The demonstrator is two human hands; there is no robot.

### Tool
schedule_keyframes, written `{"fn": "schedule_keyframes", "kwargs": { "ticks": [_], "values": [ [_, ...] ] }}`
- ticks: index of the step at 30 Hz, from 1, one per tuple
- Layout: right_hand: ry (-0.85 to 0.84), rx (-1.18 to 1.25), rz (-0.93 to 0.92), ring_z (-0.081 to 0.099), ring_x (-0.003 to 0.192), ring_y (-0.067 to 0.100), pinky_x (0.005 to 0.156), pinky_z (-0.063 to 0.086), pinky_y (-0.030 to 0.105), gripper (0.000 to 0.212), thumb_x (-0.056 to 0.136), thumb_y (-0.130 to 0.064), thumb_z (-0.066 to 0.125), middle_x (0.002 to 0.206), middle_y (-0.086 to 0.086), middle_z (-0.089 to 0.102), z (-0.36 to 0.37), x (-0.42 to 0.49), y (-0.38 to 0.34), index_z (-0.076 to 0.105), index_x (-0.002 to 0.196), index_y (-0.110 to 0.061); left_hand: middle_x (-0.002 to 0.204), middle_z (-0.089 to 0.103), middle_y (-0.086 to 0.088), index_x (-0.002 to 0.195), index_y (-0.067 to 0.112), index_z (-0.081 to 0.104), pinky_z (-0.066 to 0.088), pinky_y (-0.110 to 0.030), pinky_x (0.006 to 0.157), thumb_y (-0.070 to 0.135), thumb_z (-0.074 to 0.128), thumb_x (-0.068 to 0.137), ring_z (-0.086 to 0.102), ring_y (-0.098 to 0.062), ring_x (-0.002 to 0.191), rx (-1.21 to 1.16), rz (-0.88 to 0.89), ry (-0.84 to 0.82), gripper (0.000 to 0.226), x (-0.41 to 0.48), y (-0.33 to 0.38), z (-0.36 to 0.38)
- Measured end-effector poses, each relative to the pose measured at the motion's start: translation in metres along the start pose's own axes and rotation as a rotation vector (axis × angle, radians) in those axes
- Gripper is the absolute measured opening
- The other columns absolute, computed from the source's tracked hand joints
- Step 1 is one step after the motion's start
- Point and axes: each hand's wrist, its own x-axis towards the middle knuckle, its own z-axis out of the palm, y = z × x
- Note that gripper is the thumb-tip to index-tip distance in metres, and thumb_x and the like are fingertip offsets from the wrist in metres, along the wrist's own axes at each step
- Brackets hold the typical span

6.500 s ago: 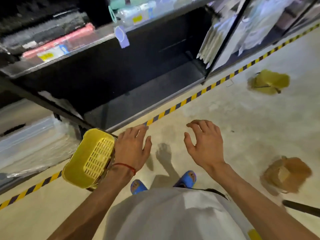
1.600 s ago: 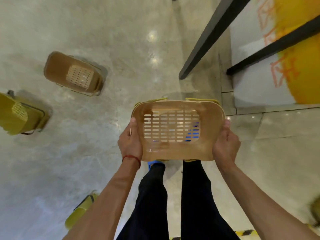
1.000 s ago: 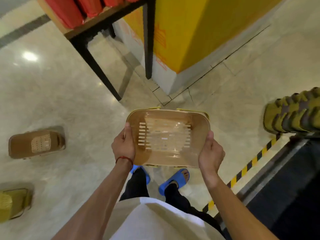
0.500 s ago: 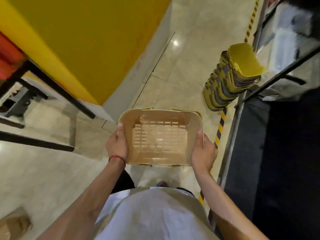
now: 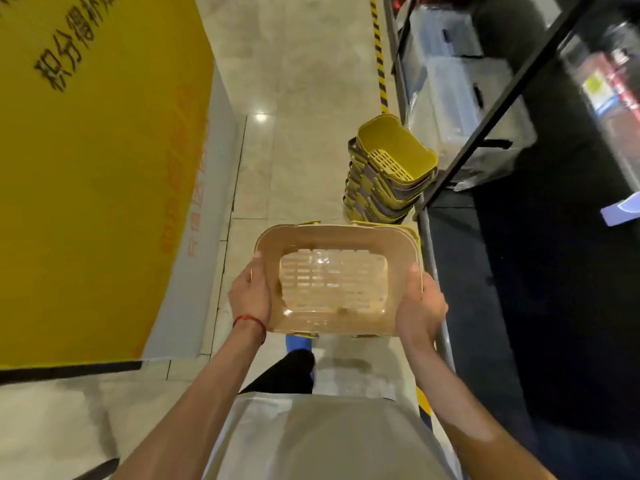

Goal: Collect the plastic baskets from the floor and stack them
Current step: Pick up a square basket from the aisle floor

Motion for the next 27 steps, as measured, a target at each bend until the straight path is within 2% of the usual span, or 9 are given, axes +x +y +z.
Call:
{"fn": "schedule_keyframes", "kwargs": {
  "ticks": [2, 4, 6, 8, 13, 17, 20, 25, 27],
  "values": [
    [0.069, -0.002, 0.046, 0.056, 0.082, 0.008, 0.068, 0.040, 0.025, 0.035, 0.104, -0.047, 0.042, 0.085, -0.013, 0.059, 0.016, 0.023, -0.019, 0.059, 0.078, -0.031, 0.067, 0.061, 0.012, 0.061, 0.035, 0.064, 0.042, -0.030, 0.063, 0.060, 0.044, 0.095, 0.057, -0.014, 0.069, 0.044, 0.047, -0.048, 0.047, 0.031, 0.032, 0.018],
    [0.110, -0.044, 0.045, 0.055, 0.082, 0.018, 0.069, 0.040, 0.033, 0.043, 0.105, -0.045, 0.039, 0.086, -0.003, 0.059, 0.028, 0.047, -0.035, 0.059, 0.080, -0.016, 0.067, 0.060, 0.014, 0.059, 0.040, 0.064, 0.042, -0.030, 0.065, 0.059, 0.043, 0.096, 0.057, -0.009, 0.071, 0.085, 0.074, -0.085, 0.046, 0.058, 0.062, 0.037],
    [0.161, -0.064, 0.066, 0.057, 0.085, 0.023, 0.071, 0.044, 0.035, 0.048, 0.106, -0.045, 0.036, 0.090, 0.005, 0.059, 0.041, 0.069, -0.048, 0.057, 0.082, -0.009, 0.069, 0.060, 0.012, 0.062, 0.032, 0.061, 0.042, -0.032, 0.067, 0.058, 0.042, 0.097, 0.057, -0.012, 0.072, 0.119, 0.101, -0.121, 0.047, 0.086, 0.090, 0.058],
    [0.219, -0.044, 0.113, 0.058, 0.094, 0.021, 0.082, 0.048, 0.037, 0.044, 0.106, -0.046, 0.037, 0.103, 0.002, 0.060, 0.052, 0.091, -0.060, 0.056, 0.083, -0.013, 0.068, 0.058, 0.009, 0.061, 0.026, 0.055, 0.039, -0.031, 0.063, 0.056, 0.043, 0.098, 0.054, -0.015, 0.069, 0.157, 0.125, -0.154, 0.049, 0.111, 0.113, 0.081],
    [0.292, -0.048, 0.160, 0.059, 0.107, 0.029, 0.094, 0.049, 0.046, 0.044, 0.107, -0.040, 0.039, 0.120, 0.013, 0.060, 0.069, 0.160, -0.076, 0.066, 0.098, -0.007, 0.080, 0.067, 0.009, 0.075, 0.027, 0.067, 0.046, -0.031, 0.072, 0.054, 0.048, 0.097, 0.060, -0.016, 0.078, 0.188, 0.146, -0.248, 0.040, 0.159, 0.167, 0.152],
    [0.318, -0.017, 0.224, 0.057, 0.113, 0.028, 0.102, 0.047, 0.050, 0.040, 0.104, -0.032, 0.046, 0.130, 0.009, 0.054, 0.083, 0.231, -0.082, 0.065, 0.114, 0.001, 0.077, 0.066, 0.010, 0.072, 0.027, 0.067, 0.043, -0.025, 0.064, 0.053, 0.049, 0.097, 0.060, -0.013, 0.075, 0.208, 0.163, -0.274, 0.040, 0.195, 0.208, 0.218],
    [0.355, -0.008, 0.266, 0.055, 0.116, 0.026, 0.099, 0.046, 0.041, 0.033, 0.104, -0.027, 0.048, 0.132, 0.008, 0.051, 0.090, 0.280, -0.089, 0.064, 0.117, -0.002, 0.081, 0.069, 0.008, 0.075, 0.028, 0.068, 0.049, -0.027, 0.070, 0.052, 0.052, 0.096, 0.063, -0.016, 0.080, 0.246, 0.168, -0.304, 0.036, 0.219, 0.235, 0.267],
    [0.320, -0.013, 0.311, 0.054, 0.109, 0.021, 0.078, 0.039, 0.015, 0.020, 0.102, -0.018, 0.051, 0.130, 0.008, 0.049, 0.096, 0.347, -0.102, 0.061, 0.110, -0.002, 0.094, 0.073, 0.000, 0.092, 0.027, 0.071, 0.055, -0.041, 0.090, 0.044, 0.055, 0.096, 0.067, -0.023, 0.091, 0.301, 0.185, -0.362, 0.024, 0.253, 0.270, 0.333],
    [0.324, -0.046, 0.336, 0.055, 0.110, 0.022, 0.079, 0.042, 0.015, 0.022, 0.102, -0.019, 0.052, 0.131, 0.008, 0.050, 0.100, 0.367, -0.105, 0.061, 0.110, -0.001, 0.095, 0.072, -0.002, 0.095, 0.026, 0.071, 0.055, -0.042, 0.090, 0.044, 0.055, 0.096, 0.067, -0.025, 0.093, 0.343, 0.191, -0.377, 0.025, 0.264, 0.280, 0.352]
  ]
}}
